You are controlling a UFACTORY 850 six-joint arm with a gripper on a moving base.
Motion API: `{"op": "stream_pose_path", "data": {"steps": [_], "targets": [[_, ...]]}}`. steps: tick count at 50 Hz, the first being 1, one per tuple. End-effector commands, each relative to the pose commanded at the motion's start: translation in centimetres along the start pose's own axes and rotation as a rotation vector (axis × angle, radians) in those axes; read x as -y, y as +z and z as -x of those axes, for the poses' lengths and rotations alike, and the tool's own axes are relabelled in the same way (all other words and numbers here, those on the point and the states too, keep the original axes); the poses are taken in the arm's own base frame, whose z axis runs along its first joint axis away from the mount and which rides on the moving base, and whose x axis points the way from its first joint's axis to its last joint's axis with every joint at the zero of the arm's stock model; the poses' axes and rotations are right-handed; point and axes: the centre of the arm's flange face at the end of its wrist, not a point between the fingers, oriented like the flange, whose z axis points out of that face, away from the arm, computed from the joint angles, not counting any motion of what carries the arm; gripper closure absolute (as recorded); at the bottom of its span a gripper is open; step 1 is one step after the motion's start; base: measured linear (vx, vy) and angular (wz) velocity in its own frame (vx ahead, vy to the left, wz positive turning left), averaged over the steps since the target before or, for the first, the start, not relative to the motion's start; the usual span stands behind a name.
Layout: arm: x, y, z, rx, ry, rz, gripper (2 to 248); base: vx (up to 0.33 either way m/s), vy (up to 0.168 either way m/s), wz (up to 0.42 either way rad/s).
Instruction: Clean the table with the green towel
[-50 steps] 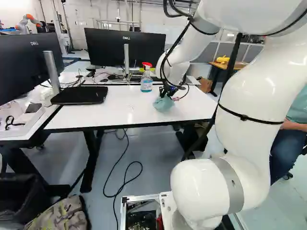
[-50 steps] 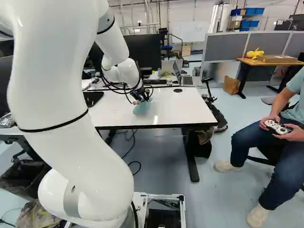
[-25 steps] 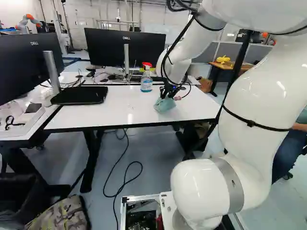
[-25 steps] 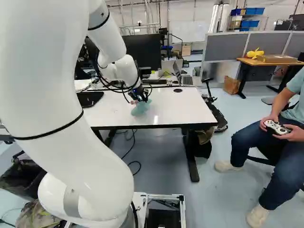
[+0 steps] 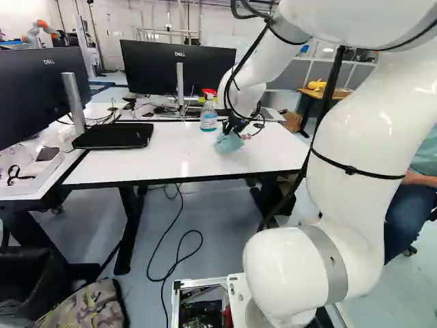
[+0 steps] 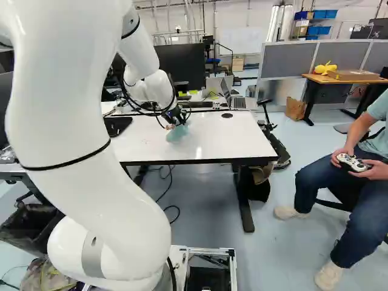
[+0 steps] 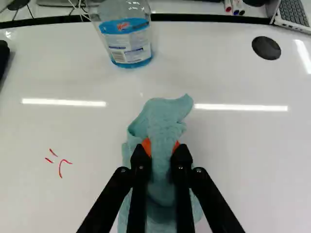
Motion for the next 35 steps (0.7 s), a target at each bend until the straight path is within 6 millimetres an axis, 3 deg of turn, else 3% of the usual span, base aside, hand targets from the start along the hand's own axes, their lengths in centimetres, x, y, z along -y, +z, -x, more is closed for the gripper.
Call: {"op": "stream_pose_path", "data": {"steps": [35], "targets": [[5.8, 0.0, -1.0, -0.093, -0.071, -0.073, 193, 0.000, 0.000, 0.000]]}}
